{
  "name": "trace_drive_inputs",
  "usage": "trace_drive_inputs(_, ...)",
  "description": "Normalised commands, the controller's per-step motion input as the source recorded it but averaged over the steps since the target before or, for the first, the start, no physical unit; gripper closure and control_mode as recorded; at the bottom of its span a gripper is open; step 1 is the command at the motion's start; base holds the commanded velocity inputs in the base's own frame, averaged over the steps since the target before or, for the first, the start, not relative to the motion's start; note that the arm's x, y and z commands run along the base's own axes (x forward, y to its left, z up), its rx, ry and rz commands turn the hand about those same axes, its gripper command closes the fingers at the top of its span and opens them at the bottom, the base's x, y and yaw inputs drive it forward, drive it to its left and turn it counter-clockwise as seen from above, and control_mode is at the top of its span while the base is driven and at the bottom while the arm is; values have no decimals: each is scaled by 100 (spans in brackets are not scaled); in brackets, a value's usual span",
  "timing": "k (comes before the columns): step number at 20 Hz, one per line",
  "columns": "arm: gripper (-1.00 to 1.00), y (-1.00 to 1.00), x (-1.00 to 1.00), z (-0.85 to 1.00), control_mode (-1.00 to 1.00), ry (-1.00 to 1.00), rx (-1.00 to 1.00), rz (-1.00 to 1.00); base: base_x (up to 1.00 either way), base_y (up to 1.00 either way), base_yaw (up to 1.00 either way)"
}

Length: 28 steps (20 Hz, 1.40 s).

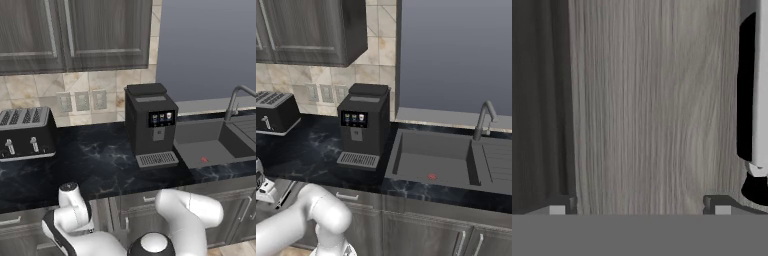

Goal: Take the tongs from the drawer on the left and place them on the dining counter next to the tray containing the kebab skewer.

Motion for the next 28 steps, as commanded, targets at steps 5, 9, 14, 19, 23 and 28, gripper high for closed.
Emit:
trace_drive_inputs(5, -100, 13, -74, -30, -100, 5, 0, 0, 0, 0, 0)
trace_drive_inputs(9, -100, 15, -79, -33, -100, 6, 0, 0, 0, 0, 0)
trace_drive_inputs(14, -100, 16, -77, -27, -100, 9, 0, 0, 0, 0, 0)
trace_drive_inputs(19, -100, 19, -73, -26, -100, 8, 0, 0, 0, 0, 0)
trace_drive_inputs(23, -100, 18, -61, -12, -100, 10, 0, 0, 0, 0, 0)
trace_drive_inputs(28, -100, 14, -34, 0, -100, 7, -5, 0, 0, 0, 0)
